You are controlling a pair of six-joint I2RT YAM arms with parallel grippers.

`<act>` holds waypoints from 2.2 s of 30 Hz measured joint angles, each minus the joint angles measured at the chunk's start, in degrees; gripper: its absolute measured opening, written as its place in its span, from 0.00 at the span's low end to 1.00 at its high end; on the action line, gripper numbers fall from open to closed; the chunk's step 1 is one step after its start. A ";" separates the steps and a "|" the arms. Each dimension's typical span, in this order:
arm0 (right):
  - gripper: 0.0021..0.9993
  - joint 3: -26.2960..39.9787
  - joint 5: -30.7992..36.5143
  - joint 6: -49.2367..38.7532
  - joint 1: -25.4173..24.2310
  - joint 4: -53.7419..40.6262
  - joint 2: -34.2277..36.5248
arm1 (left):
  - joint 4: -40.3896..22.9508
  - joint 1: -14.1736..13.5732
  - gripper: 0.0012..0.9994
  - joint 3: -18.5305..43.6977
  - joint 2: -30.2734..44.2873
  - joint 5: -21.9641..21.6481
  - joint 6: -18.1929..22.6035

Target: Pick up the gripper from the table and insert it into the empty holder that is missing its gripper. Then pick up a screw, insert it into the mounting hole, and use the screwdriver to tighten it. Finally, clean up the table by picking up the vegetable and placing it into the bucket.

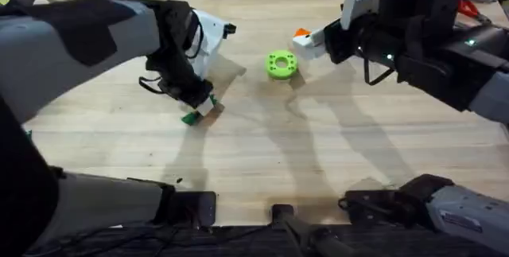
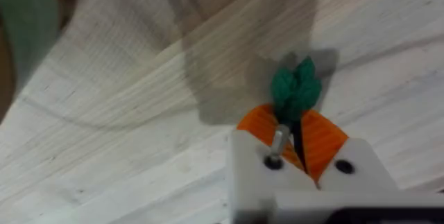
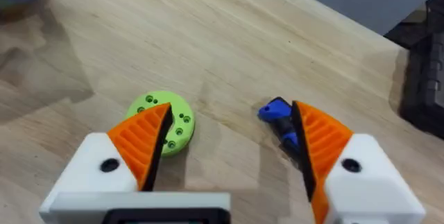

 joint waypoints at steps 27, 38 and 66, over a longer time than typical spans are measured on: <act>0.99 0.00 0.00 0.00 0.00 0.00 0.00 | 19.57 14.12 0.02 16.20 -5.02 -4.62 -23.14; 0.99 0.00 0.00 0.00 0.00 0.00 0.00 | 20.58 13.75 0.02 16.18 1.52 -1.95 -29.06; 0.99 11.38 -0.20 5.46 0.00 -28.16 -15.30 | -8.57 0.38 0.94 16.18 -37.82 18.68 -4.54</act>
